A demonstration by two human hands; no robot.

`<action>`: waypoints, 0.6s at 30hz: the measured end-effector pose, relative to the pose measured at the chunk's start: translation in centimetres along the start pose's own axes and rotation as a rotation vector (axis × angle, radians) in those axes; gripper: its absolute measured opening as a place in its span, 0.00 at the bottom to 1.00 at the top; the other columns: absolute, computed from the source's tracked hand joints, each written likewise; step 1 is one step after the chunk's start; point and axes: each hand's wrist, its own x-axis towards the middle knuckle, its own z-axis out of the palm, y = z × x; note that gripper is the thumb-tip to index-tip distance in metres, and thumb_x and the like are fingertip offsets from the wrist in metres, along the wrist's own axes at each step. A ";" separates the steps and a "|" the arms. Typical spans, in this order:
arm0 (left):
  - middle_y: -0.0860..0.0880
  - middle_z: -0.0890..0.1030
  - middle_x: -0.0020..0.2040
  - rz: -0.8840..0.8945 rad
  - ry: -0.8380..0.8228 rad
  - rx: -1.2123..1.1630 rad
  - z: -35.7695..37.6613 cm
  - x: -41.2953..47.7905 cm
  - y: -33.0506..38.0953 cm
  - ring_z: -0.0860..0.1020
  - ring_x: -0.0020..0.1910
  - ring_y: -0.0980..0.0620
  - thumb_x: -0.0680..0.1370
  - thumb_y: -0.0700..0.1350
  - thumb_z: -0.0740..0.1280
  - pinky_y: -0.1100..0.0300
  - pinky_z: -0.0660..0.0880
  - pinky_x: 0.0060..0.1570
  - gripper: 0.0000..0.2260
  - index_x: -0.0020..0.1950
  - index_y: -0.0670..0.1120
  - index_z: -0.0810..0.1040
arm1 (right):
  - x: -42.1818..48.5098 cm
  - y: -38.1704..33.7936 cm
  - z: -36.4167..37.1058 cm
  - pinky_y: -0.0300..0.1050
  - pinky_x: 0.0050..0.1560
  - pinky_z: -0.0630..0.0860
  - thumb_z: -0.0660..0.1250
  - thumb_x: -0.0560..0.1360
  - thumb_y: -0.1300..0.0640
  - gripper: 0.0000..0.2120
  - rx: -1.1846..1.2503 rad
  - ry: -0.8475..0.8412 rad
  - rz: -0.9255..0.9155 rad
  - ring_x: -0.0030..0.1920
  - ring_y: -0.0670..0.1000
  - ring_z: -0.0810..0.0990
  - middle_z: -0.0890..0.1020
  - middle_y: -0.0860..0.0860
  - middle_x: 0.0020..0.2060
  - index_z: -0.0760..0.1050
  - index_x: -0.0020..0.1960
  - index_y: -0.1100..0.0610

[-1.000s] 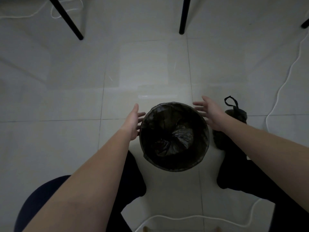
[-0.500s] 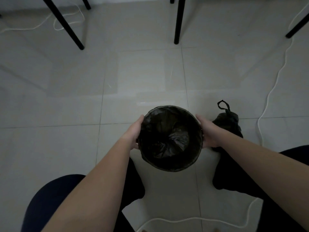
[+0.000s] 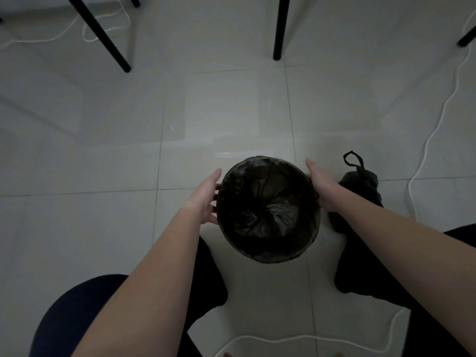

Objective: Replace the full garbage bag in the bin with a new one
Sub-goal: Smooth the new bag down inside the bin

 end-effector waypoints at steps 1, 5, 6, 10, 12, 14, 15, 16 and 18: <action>0.46 0.81 0.62 0.016 0.003 -0.057 -0.2 0.3 -0.2 0.79 0.60 0.38 0.80 0.72 0.58 0.38 0.80 0.50 0.28 0.63 0.51 0.80 | 0.1 0.1 -0.1 0.56 0.69 0.73 0.50 0.79 0.27 0.41 0.027 -0.023 0.022 0.66 0.59 0.78 0.79 0.59 0.67 0.75 0.71 0.60; 0.45 0.79 0.68 0.032 0.046 -0.242 -1.1 1.3 -1.3 0.77 0.67 0.39 0.82 0.68 0.58 0.36 0.74 0.66 0.30 0.72 0.48 0.78 | -0.5 0.1 -0.4 0.52 0.57 0.75 0.48 0.80 0.28 0.39 0.070 0.020 0.048 0.56 0.57 0.79 0.82 0.55 0.58 0.79 0.62 0.59; 0.45 0.78 0.70 0.017 0.084 -0.206 -1.2 1.3 -1.5 0.75 0.69 0.38 0.83 0.67 0.57 0.34 0.72 0.69 0.29 0.73 0.47 0.77 | -0.6 0.1 -0.6 0.57 0.63 0.73 0.47 0.81 0.30 0.36 0.022 0.079 0.035 0.59 0.58 0.78 0.80 0.55 0.60 0.78 0.63 0.57; 0.41 0.80 0.64 -0.128 0.123 0.076 -1.5 0.3 -1.9 0.78 0.63 0.35 0.84 0.66 0.55 0.28 0.71 0.65 0.27 0.63 0.44 0.78 | -1.4 0.2 -1.9 0.73 0.63 0.66 0.47 0.81 0.34 0.33 -0.080 0.183 0.120 0.64 0.62 0.75 0.79 0.57 0.63 0.76 0.66 0.57; 0.39 0.81 0.60 -0.140 0.039 0.019 -1.2 -0.3 -2.0 0.81 0.56 0.35 0.83 0.67 0.56 0.31 0.79 0.57 0.28 0.61 0.44 0.77 | -2.1 0.7 -1.9 0.69 0.55 0.74 0.48 0.81 0.33 0.32 -0.058 0.116 0.158 0.58 0.62 0.77 0.80 0.59 0.60 0.76 0.64 0.56; 0.40 0.81 0.61 -0.069 0.010 -0.044 -0.7 -0.7 -2.2 0.82 0.56 0.35 0.82 0.70 0.58 0.37 0.83 0.50 0.29 0.63 0.45 0.77 | -2.4 1.4 -1.5 0.70 0.55 0.78 0.49 0.80 0.31 0.32 -0.016 0.069 0.141 0.59 0.63 0.77 0.78 0.59 0.61 0.75 0.66 0.54; 0.42 0.81 0.62 -0.020 0.004 -0.076 -0.5 -0.7 -2.3 0.82 0.57 0.35 0.82 0.70 0.58 0.40 0.83 0.51 0.29 0.64 0.47 0.78 | -2.4 1.8 -1.3 0.71 0.56 0.78 0.50 0.79 0.31 0.33 0.010 0.063 0.134 0.61 0.63 0.77 0.77 0.58 0.63 0.74 0.68 0.53; 0.44 0.81 0.64 0.024 -0.011 -0.125 -0.3 -0.6 -2.4 0.81 0.59 0.37 0.82 0.71 0.58 0.41 0.82 0.55 0.30 0.68 0.48 0.78 | -2.3 2.1 -1.1 0.72 0.56 0.78 0.51 0.79 0.30 0.33 0.041 0.060 0.140 0.62 0.63 0.76 0.77 0.57 0.64 0.74 0.70 0.53; 0.47 0.78 0.70 0.094 -0.052 -0.265 -0.3 -0.2 -2.5 0.78 0.66 0.39 0.82 0.70 0.57 0.41 0.77 0.65 0.32 0.76 0.50 0.74 | -2.4 2.3 -1.0 0.75 0.57 0.76 0.52 0.78 0.28 0.36 0.094 0.058 0.174 0.65 0.65 0.75 0.75 0.58 0.67 0.72 0.72 0.54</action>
